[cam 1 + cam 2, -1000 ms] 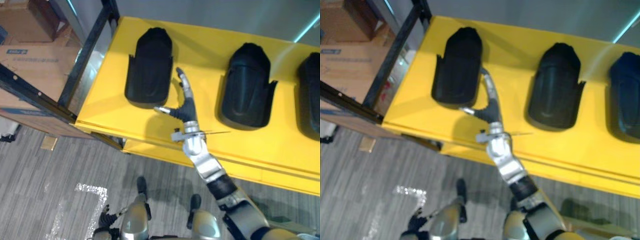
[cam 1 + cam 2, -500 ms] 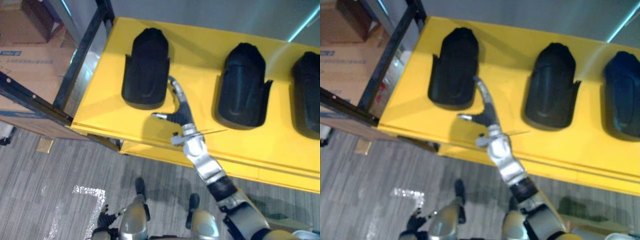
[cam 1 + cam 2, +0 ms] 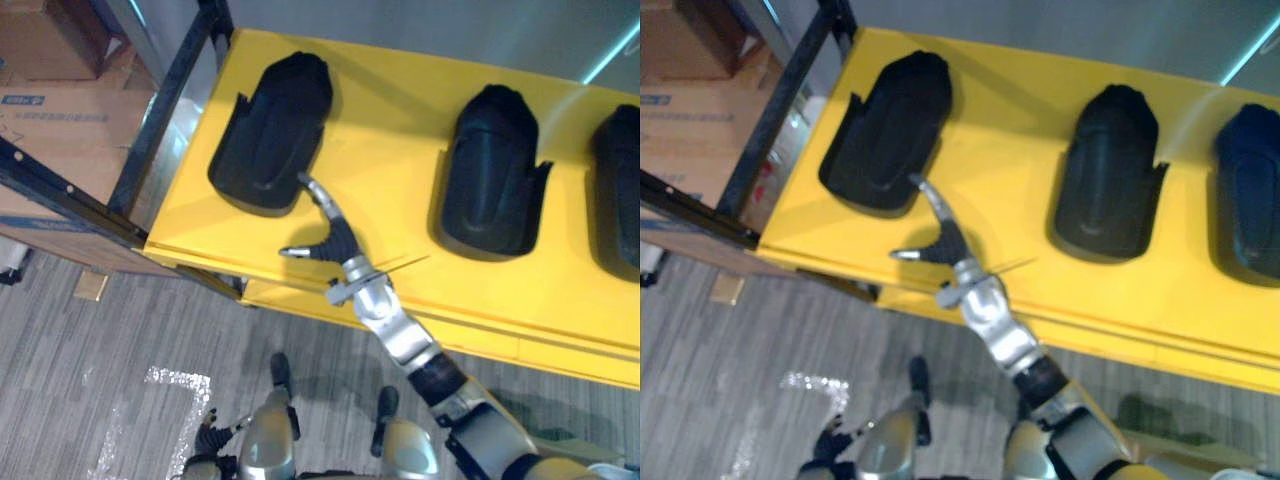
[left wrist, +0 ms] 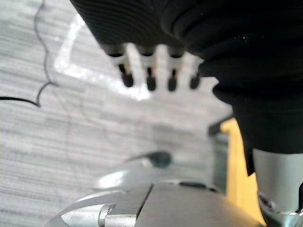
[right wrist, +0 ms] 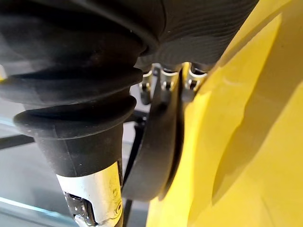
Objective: Walk over and take plastic housings, then place them on the shelf
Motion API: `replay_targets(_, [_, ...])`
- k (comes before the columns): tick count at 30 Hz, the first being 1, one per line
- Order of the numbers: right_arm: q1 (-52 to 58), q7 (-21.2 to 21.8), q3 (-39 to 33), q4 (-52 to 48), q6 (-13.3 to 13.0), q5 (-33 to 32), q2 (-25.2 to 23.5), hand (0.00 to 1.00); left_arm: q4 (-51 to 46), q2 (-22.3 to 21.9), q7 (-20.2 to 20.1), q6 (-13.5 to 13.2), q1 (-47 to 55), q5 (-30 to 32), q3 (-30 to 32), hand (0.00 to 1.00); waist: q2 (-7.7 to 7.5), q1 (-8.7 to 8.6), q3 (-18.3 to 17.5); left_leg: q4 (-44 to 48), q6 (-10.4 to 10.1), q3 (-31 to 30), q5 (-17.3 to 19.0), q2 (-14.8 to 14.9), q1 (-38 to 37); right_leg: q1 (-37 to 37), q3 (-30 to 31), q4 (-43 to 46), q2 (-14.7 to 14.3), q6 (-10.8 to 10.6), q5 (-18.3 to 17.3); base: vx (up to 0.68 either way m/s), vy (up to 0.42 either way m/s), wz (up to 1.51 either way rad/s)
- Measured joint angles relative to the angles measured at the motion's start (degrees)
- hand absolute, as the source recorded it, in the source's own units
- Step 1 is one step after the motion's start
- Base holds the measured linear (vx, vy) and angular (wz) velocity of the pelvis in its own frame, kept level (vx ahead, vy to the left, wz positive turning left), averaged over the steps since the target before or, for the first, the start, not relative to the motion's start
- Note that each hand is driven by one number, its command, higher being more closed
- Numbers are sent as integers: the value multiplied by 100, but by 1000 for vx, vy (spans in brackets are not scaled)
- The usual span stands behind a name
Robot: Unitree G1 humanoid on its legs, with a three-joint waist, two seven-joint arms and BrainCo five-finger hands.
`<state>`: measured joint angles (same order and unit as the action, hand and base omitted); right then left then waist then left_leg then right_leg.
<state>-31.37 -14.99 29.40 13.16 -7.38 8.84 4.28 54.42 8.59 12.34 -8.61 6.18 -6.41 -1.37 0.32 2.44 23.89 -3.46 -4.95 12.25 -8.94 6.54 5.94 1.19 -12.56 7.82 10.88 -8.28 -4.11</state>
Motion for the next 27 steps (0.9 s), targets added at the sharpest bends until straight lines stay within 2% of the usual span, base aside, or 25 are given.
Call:
replay_targets(4, [1, -345, 18, 1, 59, 157, -7, 0, -3, 0, 3, -1, 0, 0, 0, 0, -2, 1, 1, -1, 0, -1, 0, 0, 0, 0, -3, 0, 0, 2, -1, 0, 0, 0])
replay_targets(7, [8, -810, -131, 12, 86, 490, -12, 0, -6, -2, 6, -4, 0, 9, 0, 0, -5, 3, 3, -3, 0, 6, 0, 0, -1, 1, -2, -3, 0, 2, -1, 0, 0, 0])
replay_targets(9, [19, -1198, -415, 11, -102, 788, -18, 0, -13, -3, 16, -4, 0, 21, 0, 0, -5, 4, 3, -7, 0, 41, 0, 2, -16, 0, 11, -6, -1, 1, 0, 0, 0, -2])
replay_targets(10, [19, -1406, -637, 1, -323, 929, -13, 0, -11, -3, 19, -3, 0, 22, 0, 0, -6, 2, 3, -12, 0, 57, 0, 4, -24, 2, 23, -14, -3, -1, 2, 0, 0, -5])
replay_targets(11, [20, -1489, -747, -22, -428, 1018, -10, 0, -10, -3, 24, -3, 0, 23, 0, 0, -6, -1, 3, -15, 0, 65, 0, 4, -31, 1, 31, -19, -3, 0, 6, 0, 0, -8])
replay_targets(13, [35, -1698, -975, -345, -1075, 1296, 22, 0, 10, -4, 49, 1, 4, 25, -1, 0, -6, -17, 3, -57, -1, 86, 0, 4, -92, -25, 67, -46, -7, -2, 14, 0, 0, -9])
replay_targets(14, [35, -1722, -980, -498, -1218, 1393, 37, 0, 10, -4, 49, 2, 4, 29, -2, 0, -6, -25, 3, -68, -1, 94, 0, 4, -106, -29, 77, -50, -8, -2, 14, 7, 0, -9])
replay_targets(16, [13, -1720, -934, -1031, -1795, 1760, 58, 0, 8, -4, 48, 3, 4, 64, 0, 0, -8, -22, 2, -101, -1, 121, 0, 2, -195, -105, 102, -82, -11, -5, 15, 32, -1, -6])
replay_targets(17, [13, -1718, -930, -1041, -1814, 1772, 59, 0, 8, -4, 48, 3, 5, 65, 0, 0, -9, -22, 1, -101, -1, 121, 0, 2, -199, -112, 102, -84, -11, -5, 15, 42, -3, -1])
replay_targets(18, [-33, -1411, -803, -1206, -2123, 1765, 66, 0, 4, -2, 42, 3, 6, 102, 0, 0, -32, -17, -13, -101, -2, 112, 2, -3, -239, -173, 92, -127, -12, -10, 18, 30, -4, 6])
replay_targets(19, [-80, -1037, -703, -1278, -2239, 1642, 72, 0, 4, -1, 36, 5, 6, 193, 2, 0, -41, -19, -18, -101, -2, 84, 2, -3, -240, -215, 54, -145, -14, -12, 19, 24, -4, 8])
replay_targets(20, [-106, -808, -626, -1277, -2266, 1540, 79, 0, 4, 1, 32, 7, 6, 225, 3, 0, -44, -16, -20, -101, -2, 72, 1, -5, -244, -229, 38, -150, -14, -12, 19, 10, -2, 9])
replay_targets(21, [-149, -312, -457, -1275, -2260, 1285, 83, 0, 2, 0, 10, 16, 6, 251, 5, 0, -57, 7, -27, -102, -2, 61, 2, -7, -254, -241, 23, -155, -13, -12, 19, -1, 4, 6])
replay_targets(22, [-214, 188, -206, -1274, -2217, 1077, 88, 0, 2, 1, -5, 46, 7, 265, 6, 0, -77, 19, -38, -103, -2, 52, 2, -7, -259, -261, 10, -163, -13, -13, 19, -4, 5, 5])
replay_targets(23, [-263, 399, -54, -1274, -2181, 1000, 90, 0, 3, 3, -7, 55, 7, 284, 9, 0, -90, 19, -46, -103, -2, 44, 2, -7, -261, -282, 2, -166, -13, -13, 20, 0, 5, 4])
replay_targets(27, [-645, 1598, 1053, -1262, -1648, 872, 86, 0, 6, 41, -15, 107, 21, 305, 16, 0, -195, 83, -112, -106, -4, -26, 0, -11, -280, -345, -68, -203, -18, -15, 20, -14, 3, 8])
